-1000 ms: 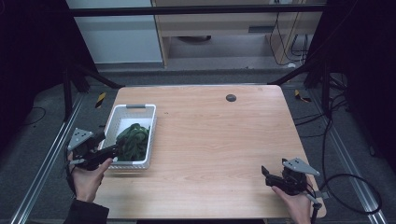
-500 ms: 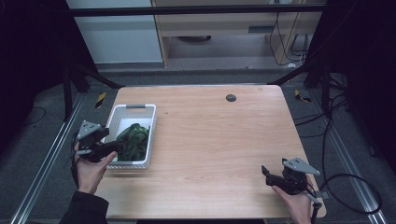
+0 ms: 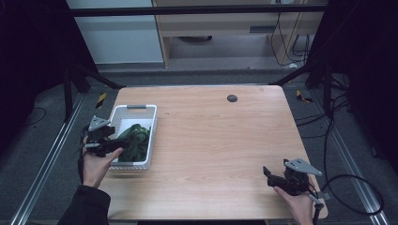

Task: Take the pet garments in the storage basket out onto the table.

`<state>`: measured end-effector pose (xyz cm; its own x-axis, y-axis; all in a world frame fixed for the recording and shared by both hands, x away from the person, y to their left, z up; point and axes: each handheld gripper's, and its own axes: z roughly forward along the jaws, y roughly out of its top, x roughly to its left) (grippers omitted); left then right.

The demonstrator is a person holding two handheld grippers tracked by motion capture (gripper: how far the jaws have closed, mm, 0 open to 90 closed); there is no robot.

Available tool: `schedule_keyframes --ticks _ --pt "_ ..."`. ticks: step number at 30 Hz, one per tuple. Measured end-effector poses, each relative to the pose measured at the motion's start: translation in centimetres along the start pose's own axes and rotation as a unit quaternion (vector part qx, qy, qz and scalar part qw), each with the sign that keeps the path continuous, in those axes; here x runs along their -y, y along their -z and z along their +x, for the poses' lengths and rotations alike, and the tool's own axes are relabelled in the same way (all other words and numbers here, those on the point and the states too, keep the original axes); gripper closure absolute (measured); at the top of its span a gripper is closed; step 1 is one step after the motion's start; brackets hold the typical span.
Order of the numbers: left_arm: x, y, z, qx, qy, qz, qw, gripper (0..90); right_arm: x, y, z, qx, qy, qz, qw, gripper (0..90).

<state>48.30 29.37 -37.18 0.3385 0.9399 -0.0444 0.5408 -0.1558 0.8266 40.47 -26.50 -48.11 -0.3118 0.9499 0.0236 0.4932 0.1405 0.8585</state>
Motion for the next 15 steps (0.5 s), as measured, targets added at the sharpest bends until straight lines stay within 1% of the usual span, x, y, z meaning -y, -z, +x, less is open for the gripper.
schedule_keyframes --ticks 2,3,5,9,11,14,15 --pt "-0.1 -0.4 0.0 -0.001 -0.002 0.008 1.0 17.5 0.0 0.0 0.0 -0.001 -0.001 0.0 1.0 15.7" --pt "-0.1 -0.4 0.0 -0.001 -0.002 0.008 1.0 17.5 0.0 0.0 0.0 -0.001 -0.001 0.0 1.0 15.7" --pt "-0.2 -0.9 0.1 -0.003 -0.006 0.018 0.9998 17.5 0.0 0.0 0.0 -0.002 0.0 0.0 1.0 15.7" --pt "-0.3 -1.4 0.3 -0.003 -0.004 0.026 0.9997 17.5 0.0 -0.1 0.1 -0.003 0.0 0.001 1.0 15.6" --pt "-0.4 -2.0 0.4 -0.004 -0.004 0.036 0.9993 17.5 0.0 -0.1 0.1 -0.004 0.0 0.0 1.0 15.6" --pt "-0.4 -2.4 0.3 -0.003 -0.006 0.043 0.999 17.5 0.0 -0.1 0.1 -0.005 0.0 0.001 1.0 15.6" --pt "-0.4 -2.7 0.3 -0.004 -0.01 0.051 0.9986 17.5 0.0 -0.1 0.0 -0.005 0.0 0.001 1.0 15.6"
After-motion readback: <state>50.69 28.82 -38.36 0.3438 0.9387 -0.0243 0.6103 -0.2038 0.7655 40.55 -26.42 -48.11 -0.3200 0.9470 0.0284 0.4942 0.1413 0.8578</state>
